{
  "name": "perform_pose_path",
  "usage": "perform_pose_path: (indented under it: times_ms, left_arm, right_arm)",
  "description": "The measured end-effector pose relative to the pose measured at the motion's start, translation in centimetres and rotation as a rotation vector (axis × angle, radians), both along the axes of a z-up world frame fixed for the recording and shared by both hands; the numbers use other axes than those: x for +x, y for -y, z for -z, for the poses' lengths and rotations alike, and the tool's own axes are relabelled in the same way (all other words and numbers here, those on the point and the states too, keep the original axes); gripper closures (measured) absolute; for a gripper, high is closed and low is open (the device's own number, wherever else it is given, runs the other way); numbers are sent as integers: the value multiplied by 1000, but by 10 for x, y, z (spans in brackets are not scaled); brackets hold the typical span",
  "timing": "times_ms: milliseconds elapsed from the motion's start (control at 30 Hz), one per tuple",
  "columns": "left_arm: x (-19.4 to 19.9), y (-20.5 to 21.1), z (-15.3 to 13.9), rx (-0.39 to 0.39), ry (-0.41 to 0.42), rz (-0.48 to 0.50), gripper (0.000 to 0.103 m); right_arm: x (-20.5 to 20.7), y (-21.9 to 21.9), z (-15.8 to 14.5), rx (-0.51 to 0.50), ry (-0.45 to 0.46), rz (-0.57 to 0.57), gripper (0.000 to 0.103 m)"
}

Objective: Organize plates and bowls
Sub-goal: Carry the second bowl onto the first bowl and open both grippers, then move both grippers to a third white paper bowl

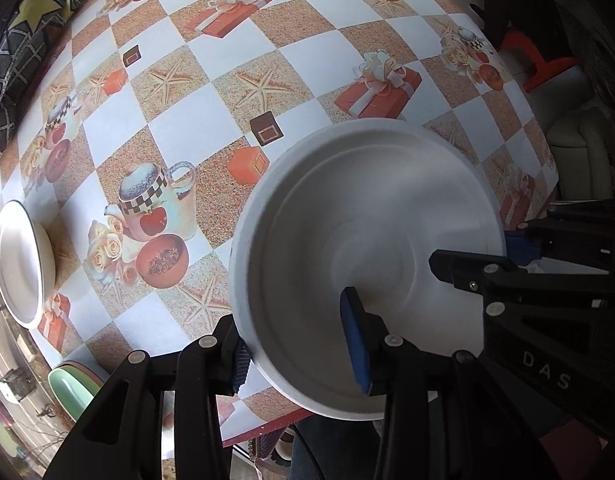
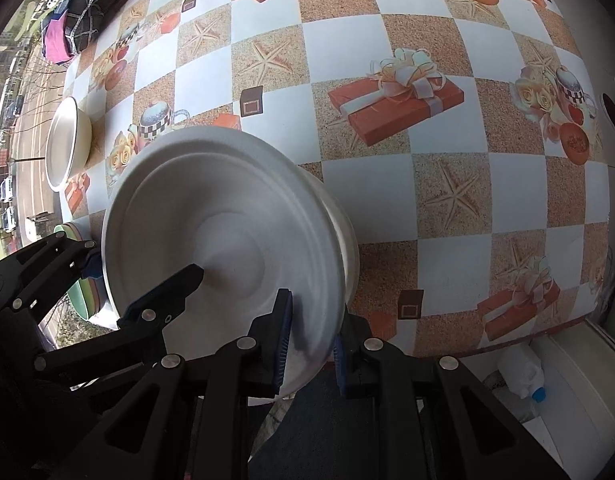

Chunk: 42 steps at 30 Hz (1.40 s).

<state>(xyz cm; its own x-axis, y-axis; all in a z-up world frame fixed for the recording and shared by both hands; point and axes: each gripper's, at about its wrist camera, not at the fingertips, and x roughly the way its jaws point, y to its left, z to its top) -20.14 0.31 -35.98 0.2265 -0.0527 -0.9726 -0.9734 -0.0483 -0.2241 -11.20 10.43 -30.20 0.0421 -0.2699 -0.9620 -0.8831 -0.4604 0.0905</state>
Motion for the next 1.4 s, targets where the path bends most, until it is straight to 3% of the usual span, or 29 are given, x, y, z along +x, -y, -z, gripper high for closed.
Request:
perform_pose_path:
  times_ms: [333,600,633,667,700,733,1033,1400]
  left_arm:
    - [4,8,0,7,49,4,53]
    - [-35,19,-11,75,93,-123,29]
    - [-42,21,-12,86,99,-146,25]
    - [-50,24,-14,93,110,-171,25]
    - [-57,28,-15,95,124,-195,25]
    - [-63,32,-15,95,135,-218,24]
    - [-115,70,-7,79,124,-445,23]
    - [-189,103,-10,91,13,-647,23]
  right_arm:
    - [14,-3,8,-28,-2,33,82]
    - [30,-11,7,-30,14,77,82]
    - [32,-13,6,-27,18,83,74]
    - [34,-15,5,-23,20,88,36]
    - [33,-17,3,-15,14,94,17]
    - [34,-19,-1,-4,-3,101,5]
    - [10,-22,-20,2,-11,76,5]
    - [-116,9,-29,-101,-160,-83,5]
